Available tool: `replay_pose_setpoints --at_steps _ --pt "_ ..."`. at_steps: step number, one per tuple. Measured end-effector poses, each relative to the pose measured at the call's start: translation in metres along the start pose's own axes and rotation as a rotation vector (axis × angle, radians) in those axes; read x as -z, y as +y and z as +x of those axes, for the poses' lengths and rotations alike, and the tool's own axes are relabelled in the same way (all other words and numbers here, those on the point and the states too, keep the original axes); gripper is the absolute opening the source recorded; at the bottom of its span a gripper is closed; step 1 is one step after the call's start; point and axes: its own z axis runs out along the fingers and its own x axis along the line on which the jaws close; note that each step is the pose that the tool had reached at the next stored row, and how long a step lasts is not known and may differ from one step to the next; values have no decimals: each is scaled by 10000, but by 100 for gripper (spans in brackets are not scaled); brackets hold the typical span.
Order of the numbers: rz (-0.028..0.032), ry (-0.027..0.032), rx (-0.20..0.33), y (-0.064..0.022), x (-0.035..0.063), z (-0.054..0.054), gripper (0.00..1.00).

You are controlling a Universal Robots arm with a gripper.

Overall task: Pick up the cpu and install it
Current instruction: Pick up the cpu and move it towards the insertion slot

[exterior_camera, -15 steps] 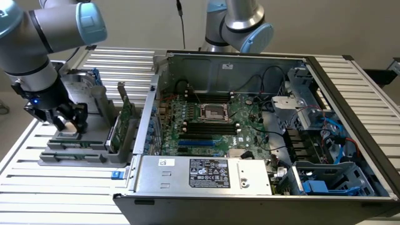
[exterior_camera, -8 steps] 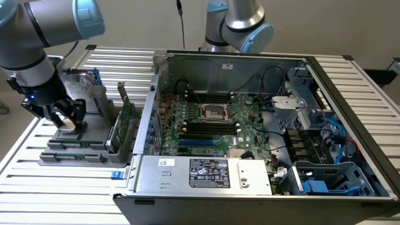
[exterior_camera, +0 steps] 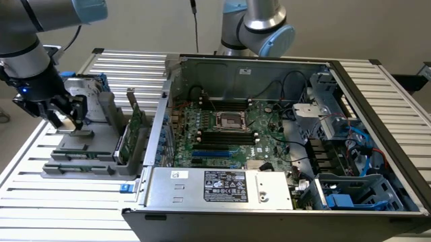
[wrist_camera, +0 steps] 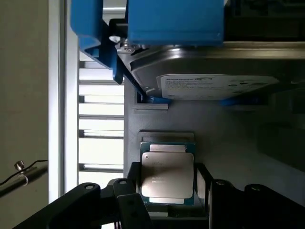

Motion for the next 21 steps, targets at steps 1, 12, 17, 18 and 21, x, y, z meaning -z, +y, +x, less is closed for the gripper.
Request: replay_pose_setpoints --at_steps 1,12,17,18,21 --pt "-1 3 1 3 46 0 55" --pt "-2 122 -7 35 550 -144 55" --pt "-2 218 -9 50 783 -269 55" --pt "-2 241 -10 53 829 -297 55" --pt "-1 316 -11 62 971 -390 55"
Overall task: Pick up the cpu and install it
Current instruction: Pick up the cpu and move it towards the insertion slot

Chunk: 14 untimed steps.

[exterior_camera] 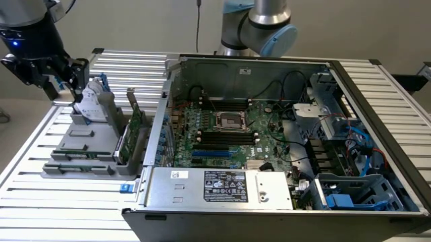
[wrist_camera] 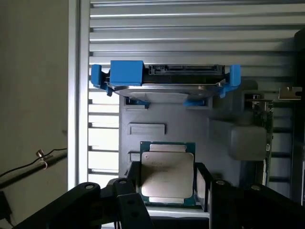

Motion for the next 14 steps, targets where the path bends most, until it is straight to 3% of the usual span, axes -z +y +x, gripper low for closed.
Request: replay_pose_setpoints --at_steps 14 --pt "-1 407 -14 35 575 -547 55"
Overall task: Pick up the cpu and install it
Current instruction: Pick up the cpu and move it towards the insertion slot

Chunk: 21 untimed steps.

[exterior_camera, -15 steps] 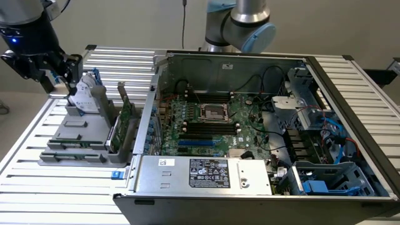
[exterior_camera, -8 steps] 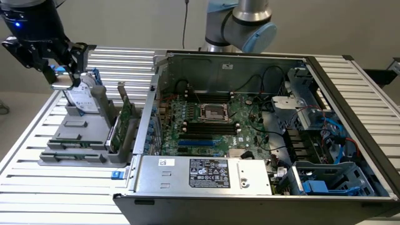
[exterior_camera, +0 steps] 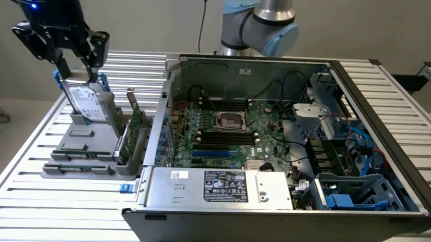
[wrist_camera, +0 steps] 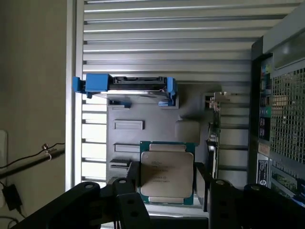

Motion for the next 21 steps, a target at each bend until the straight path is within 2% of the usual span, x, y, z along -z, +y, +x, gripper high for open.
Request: replay_pose_setpoints --at_steps 11,21 --pt "2 260 -4 22 375 -462 55" --pt "0 485 -13 38 656 -886 55"
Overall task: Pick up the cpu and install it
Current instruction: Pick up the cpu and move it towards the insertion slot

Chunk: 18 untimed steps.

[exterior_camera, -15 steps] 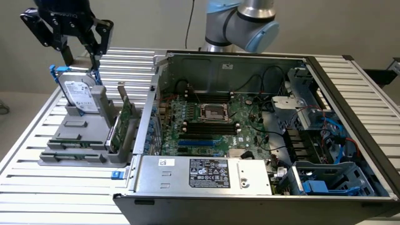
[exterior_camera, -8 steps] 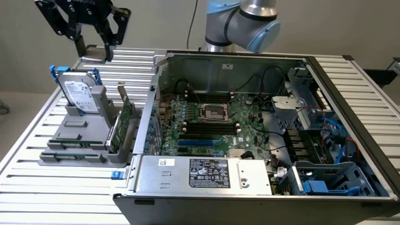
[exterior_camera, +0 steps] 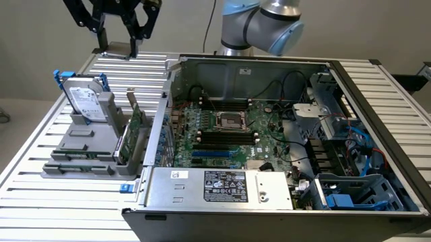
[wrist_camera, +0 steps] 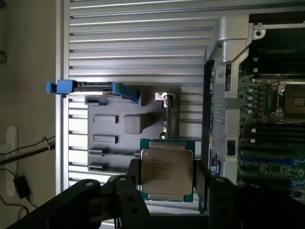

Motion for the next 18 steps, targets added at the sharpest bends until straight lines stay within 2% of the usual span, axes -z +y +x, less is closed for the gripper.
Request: replay_pose_setpoints --at_steps 5,9,14,18 --pt "0 107 -5 6 122 -212 55" --pt "0 163 -7 8 186 -386 55" --pt "14 172 -6 8 223 -610 55" --pt "100 171 -22 10 224 -794 55"
